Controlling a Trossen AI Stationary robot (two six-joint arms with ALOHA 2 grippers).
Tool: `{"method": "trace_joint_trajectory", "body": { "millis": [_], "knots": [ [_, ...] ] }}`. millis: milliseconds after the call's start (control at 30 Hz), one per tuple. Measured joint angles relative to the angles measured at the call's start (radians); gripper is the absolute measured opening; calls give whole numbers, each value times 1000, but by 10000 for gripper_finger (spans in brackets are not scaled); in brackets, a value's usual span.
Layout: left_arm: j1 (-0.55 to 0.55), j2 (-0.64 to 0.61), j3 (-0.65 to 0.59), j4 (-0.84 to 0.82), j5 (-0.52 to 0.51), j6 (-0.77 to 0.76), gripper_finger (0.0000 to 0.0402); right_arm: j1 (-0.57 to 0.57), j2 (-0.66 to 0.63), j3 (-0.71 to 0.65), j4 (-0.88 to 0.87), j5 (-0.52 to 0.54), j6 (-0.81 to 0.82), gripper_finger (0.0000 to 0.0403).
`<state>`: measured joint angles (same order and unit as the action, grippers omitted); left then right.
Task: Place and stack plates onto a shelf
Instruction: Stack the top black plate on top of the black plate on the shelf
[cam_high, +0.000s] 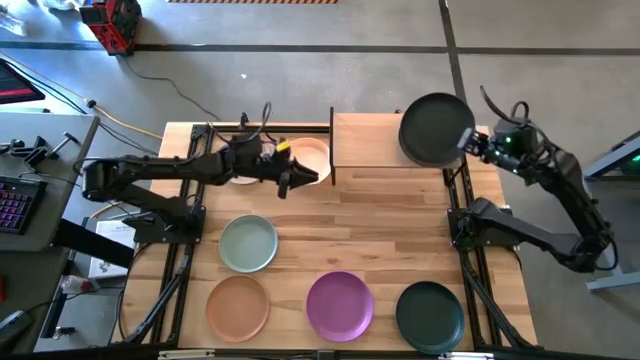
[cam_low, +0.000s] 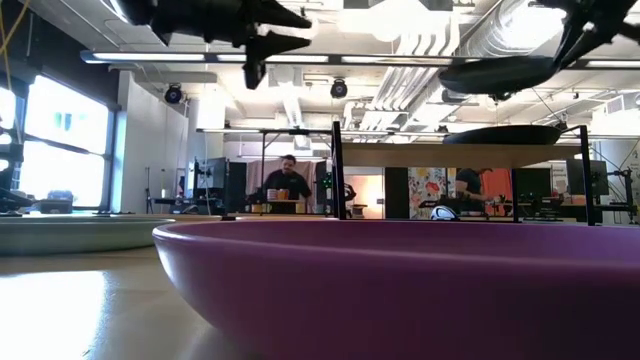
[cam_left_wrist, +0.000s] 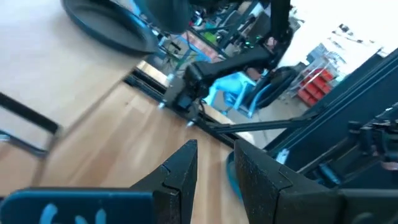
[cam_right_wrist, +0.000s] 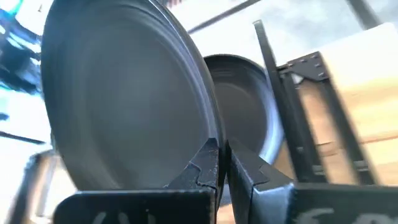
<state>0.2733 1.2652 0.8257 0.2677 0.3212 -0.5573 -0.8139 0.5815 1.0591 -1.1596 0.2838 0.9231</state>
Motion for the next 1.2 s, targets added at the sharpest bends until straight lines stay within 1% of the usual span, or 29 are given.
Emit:
{"method": "trace_joint_trajectory", "body": {
  "millis": [100, 300, 433, 500, 767, 1000, 1200],
  "knots": [
    [33, -48, 0, -79, 0, 55, 94, 0, -30, -76, 58, -4, 82, 0],
    [84, -89, 0, -134, -7, 118, 94, 0, -28, -192, 120, 4, 258, 0],
    [108, -86, 0, -153, -7, 149, 94, 0, -23, -236, 176, 4, 340, 0],
    [115, -87, 0, -165, -7, 154, 94, 0, -23, -243, 174, 13, 372, 0],
    [133, -86, 0, -268, -6, 225, 94, 0, -1, -243, 136, 71, 451, 0],
    [133, -87, 0, -279, -6, 254, 94, 0, 61, -243, 132, 74, 465, 0],
    [133, -87, 0, -286, -6, 255, 94, 0, 87, -243, 132, 71, 465, 0]
  ]
}}
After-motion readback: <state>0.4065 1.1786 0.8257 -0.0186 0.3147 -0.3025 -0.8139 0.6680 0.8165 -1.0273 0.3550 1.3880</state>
